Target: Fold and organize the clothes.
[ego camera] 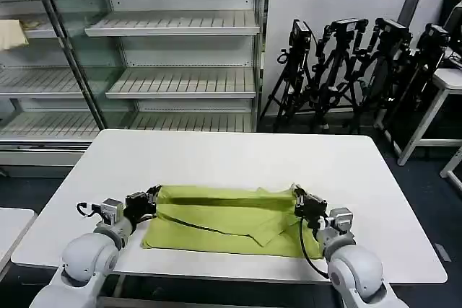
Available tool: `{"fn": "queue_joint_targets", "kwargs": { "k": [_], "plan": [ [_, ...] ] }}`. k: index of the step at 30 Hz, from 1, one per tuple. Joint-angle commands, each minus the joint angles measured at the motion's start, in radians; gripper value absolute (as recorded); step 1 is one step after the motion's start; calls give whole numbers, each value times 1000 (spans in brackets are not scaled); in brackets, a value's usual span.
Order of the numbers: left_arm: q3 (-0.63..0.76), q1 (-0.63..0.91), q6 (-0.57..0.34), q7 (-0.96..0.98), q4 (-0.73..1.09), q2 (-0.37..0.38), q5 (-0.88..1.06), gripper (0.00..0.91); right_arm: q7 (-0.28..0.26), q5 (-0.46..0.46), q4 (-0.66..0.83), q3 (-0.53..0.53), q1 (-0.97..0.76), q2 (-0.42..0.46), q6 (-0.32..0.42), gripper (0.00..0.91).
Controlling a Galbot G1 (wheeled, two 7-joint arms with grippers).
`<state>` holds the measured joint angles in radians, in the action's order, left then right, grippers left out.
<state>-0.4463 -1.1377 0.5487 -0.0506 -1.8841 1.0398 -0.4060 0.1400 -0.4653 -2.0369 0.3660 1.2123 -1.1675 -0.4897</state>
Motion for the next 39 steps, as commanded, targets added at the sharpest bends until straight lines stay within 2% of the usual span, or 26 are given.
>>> {"fn": "queue_joint_targets", "kwargs": {
  "k": [1,8,9,10,11,12,19,23,26,28,30,34,39],
  "plan": [
    [-22,-33,-1,-9,-26,-4,7,0,-3,8,-59,21,68,9,12,0],
    [-22,-45,1,-12,-36,-15,7,20,-9,37,-77,34,101,14,4,0],
    [-21,-49,4,-13,-39,-16,8,262,-9,46,-69,35,104,13,4,0],
    [-22,-53,7,-16,-43,-16,10,907,-10,50,-65,37,105,13,5,121],
    [-22,-60,17,-14,-52,-16,14,907,-11,54,-60,39,108,13,5,121],
    [-24,-68,22,-12,-60,-18,20,907,-10,58,-58,41,111,12,5,907],
    [-50,-112,28,-8,-118,-26,32,907,-29,55,-83,70,133,12,5,907],
    [-45,-128,28,62,-148,-15,-20,907,-37,58,-108,87,155,14,8,907],
    [1,-128,29,193,-154,8,-81,907,-42,69,-110,90,165,14,16,907],
    [50,-117,29,337,-151,42,-210,907,-51,87,-109,94,174,14,26,907],
    [89,-100,29,433,-133,74,-236,907,-56,91,-111,96,180,13,31,907],
    [127,-86,29,519,-95,103,-251,907,-68,100,-120,99,199,15,40,907],
    [139,-82,29,525,-66,110,-253,907,-77,107,-120,105,213,19,52,907]
  ]
}}
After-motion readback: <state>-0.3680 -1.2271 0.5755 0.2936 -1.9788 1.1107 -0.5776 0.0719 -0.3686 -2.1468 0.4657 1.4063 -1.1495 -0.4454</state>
